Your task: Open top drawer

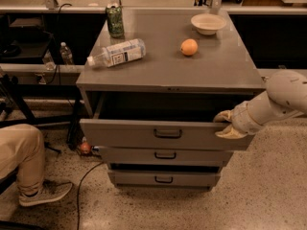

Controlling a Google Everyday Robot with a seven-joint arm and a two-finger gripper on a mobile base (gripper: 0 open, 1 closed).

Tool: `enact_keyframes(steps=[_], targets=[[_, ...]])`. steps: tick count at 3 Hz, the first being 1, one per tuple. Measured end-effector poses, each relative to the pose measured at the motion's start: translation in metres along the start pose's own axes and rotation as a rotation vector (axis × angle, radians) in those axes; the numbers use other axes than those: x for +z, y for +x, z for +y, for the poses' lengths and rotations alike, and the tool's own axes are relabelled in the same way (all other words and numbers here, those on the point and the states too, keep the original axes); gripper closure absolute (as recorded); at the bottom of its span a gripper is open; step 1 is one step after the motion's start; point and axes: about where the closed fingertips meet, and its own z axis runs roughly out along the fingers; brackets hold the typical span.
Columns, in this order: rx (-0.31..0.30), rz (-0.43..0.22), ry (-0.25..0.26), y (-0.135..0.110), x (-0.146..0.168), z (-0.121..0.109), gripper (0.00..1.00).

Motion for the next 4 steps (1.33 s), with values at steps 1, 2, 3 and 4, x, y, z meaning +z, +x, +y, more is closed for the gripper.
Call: enact_keyframes(steps=[1,2,3,4], targets=[[0.000,0.000,0.000,-0.003,-0.006,-0.001,1.00],[0.024,-0.009,-0.041,-0.008,-0.025,0.045,1.00],[0.024,-0.009,-0.041,-0.008,-0.025,0.045,1.00],[0.010,-0.009,-0.060,-0.008,-0.026,0.062,1.00]])
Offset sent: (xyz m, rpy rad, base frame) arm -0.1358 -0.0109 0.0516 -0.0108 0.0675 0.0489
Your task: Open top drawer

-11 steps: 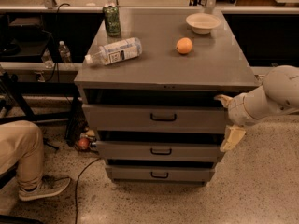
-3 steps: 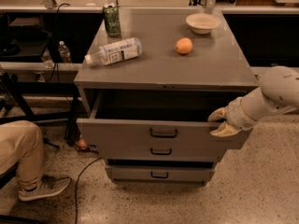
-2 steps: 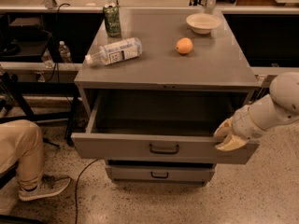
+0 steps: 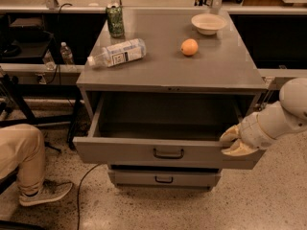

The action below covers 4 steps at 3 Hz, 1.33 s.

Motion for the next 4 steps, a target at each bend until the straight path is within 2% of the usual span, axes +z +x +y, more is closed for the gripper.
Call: enact_keyframes(steps=[2,3,4], targets=[[-0.007,0.000,-0.005,-0.001,-0.001,0.009,1.00],[-0.018,-0.010,0.003,-0.004,-0.005,0.041,1.00],[-0.018,-0.010,0.003,-0.004,-0.005,0.041,1.00]])
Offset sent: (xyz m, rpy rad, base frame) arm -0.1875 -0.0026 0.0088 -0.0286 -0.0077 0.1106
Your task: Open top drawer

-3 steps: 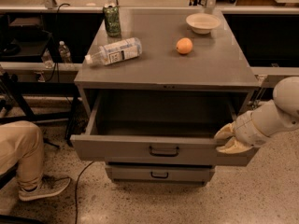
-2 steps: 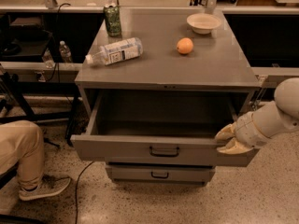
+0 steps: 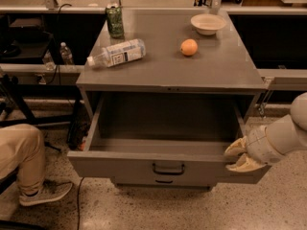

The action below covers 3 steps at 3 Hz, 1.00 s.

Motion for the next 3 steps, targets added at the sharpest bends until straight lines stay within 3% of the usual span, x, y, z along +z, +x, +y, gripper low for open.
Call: enact_keyframes(steps=[3], targets=[[0.000,0.000,0.000,-0.0005,-0.0010,0.0000,1.00]])
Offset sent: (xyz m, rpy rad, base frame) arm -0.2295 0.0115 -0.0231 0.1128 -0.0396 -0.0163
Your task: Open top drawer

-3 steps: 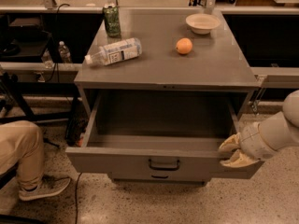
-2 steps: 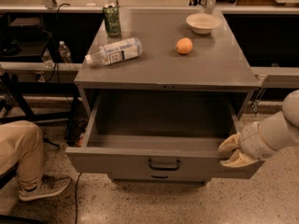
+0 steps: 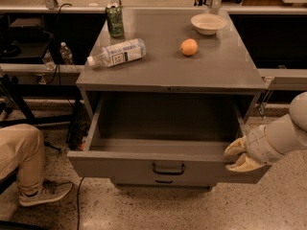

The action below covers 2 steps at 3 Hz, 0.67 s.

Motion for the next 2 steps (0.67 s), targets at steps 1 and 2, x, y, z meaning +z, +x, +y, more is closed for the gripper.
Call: enact_keyframes(steps=[1,2], targets=[[0.001,-0.003,0.000,-0.0009,0.0000,0.0058,0.98],[0.000,-0.003,-0.002,-0.0013,0.0005,0.0060,0.75]])
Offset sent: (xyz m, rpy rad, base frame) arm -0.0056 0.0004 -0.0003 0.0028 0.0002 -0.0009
